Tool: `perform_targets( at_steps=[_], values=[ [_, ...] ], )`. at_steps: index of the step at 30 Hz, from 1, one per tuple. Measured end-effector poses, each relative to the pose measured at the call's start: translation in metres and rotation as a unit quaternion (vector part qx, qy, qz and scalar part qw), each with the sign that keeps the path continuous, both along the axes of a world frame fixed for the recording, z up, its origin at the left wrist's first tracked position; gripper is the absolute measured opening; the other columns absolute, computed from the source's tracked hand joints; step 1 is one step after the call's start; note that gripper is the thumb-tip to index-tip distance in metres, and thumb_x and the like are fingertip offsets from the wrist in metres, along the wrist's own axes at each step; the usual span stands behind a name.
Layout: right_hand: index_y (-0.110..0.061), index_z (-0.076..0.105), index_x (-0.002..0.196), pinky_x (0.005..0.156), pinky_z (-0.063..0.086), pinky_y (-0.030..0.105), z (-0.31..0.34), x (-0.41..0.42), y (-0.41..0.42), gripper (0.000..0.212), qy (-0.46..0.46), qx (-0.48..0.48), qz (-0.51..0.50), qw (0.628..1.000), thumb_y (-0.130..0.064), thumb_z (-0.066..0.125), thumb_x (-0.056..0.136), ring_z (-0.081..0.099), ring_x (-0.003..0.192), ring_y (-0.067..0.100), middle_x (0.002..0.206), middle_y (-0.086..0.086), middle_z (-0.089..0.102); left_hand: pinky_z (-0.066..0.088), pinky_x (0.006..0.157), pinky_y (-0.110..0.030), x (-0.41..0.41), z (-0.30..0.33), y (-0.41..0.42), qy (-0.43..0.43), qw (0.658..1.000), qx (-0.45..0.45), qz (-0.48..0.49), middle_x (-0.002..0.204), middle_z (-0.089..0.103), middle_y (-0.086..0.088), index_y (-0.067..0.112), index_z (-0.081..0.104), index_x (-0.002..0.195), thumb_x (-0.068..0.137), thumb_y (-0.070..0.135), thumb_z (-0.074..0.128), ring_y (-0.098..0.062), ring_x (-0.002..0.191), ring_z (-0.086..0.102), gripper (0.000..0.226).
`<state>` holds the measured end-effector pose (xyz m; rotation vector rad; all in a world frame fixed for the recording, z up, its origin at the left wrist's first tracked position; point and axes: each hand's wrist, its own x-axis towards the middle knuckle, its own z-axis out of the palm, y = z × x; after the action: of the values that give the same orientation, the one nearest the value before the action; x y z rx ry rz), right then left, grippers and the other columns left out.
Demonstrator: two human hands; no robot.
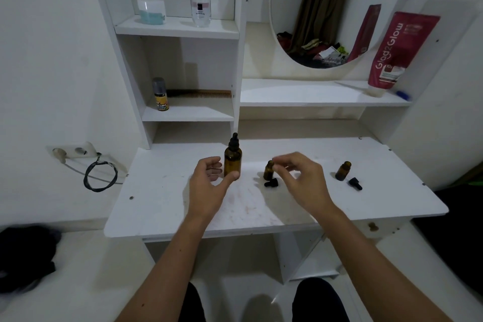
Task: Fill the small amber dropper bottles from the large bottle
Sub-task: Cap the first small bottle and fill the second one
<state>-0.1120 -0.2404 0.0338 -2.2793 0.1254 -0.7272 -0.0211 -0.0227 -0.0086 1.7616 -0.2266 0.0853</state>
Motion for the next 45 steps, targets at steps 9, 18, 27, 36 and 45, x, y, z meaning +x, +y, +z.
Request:
perform_targets(
  at_steps=[9, 18, 27, 36, 45],
  values=[
    [-0.014, 0.077, 0.113, 0.093, 0.050, 0.025, -0.038, -0.006, -0.014, 0.019, 0.075, -0.083, -0.001, 0.994, -0.019, 0.077, 0.095, 0.067, 0.104, 0.015, 0.112, -0.002, 0.073, 0.055, 0.075, -0.013, -0.035, -0.002, -0.010, -0.015, 1.000, -0.011, 0.013, 0.101, 0.068, 0.011, 0.028, 0.061, 0.114, 0.082, 0.040, 0.084, -0.011, 0.090, 0.067, 0.040],
    [-0.021, 0.079, 0.109, 0.084, 0.049, 0.022, -0.039, -0.014, -0.021, 0.021, 0.128, -0.079, 0.018, 0.988, -0.029, 0.082, 0.091, 0.063, 0.094, 0.008, 0.098, -0.008, 0.073, 0.052, 0.078, -0.008, -0.039, -0.001, -0.024, -0.027, 0.998, 0.038, -0.040, 0.097, 0.070, 0.017, 0.031, 0.066, 0.110, 0.087, 0.037, 0.080, 0.004, 0.092, 0.064, 0.028],
    [-0.029, 0.076, 0.112, 0.085, 0.051, 0.006, -0.013, -0.031, -0.027, 0.026, 0.045, 0.108, -0.008, 0.993, -0.026, 0.085, 0.089, 0.071, 0.091, 0.001, 0.097, -0.018, 0.076, 0.056, 0.090, -0.016, -0.036, -0.001, -0.063, -0.015, 0.994, 0.056, -0.091, 0.117, 0.068, 0.009, 0.021, 0.063, 0.127, 0.088, 0.030, 0.081, -0.006, 0.104, 0.065, 0.044],
    [-0.019, 0.076, 0.118, 0.096, 0.061, 0.027, 0.008, 0.008, -0.022, 0.025, -0.017, 0.258, 0.019, 0.966, -0.012, 0.079, 0.094, 0.077, 0.101, 0.010, 0.104, -0.008, 0.081, 0.055, 0.088, -0.017, -0.011, -0.008, -0.090, -0.035, 0.993, 0.061, -0.094, 0.115, 0.071, 0.010, 0.018, 0.065, 0.127, 0.085, 0.029, 0.084, 0.000, 0.099, 0.066, 0.047],
    [-0.012, 0.076, 0.118, 0.099, 0.061, 0.033, 0.003, 0.031, -0.015, 0.024, -0.004, 0.236, 0.021, 0.971, -0.008, 0.078, 0.094, 0.077, 0.102, 0.014, 0.106, 0.000, 0.081, 0.050, 0.083, -0.008, -0.004, -0.017, -0.089, -0.068, 0.991, 0.054, -0.102, 0.105, 0.072, 0.017, 0.023, 0.070, 0.115, 0.090, 0.022, 0.079, 0.005, 0.098, 0.064, 0.026]
  ],
)
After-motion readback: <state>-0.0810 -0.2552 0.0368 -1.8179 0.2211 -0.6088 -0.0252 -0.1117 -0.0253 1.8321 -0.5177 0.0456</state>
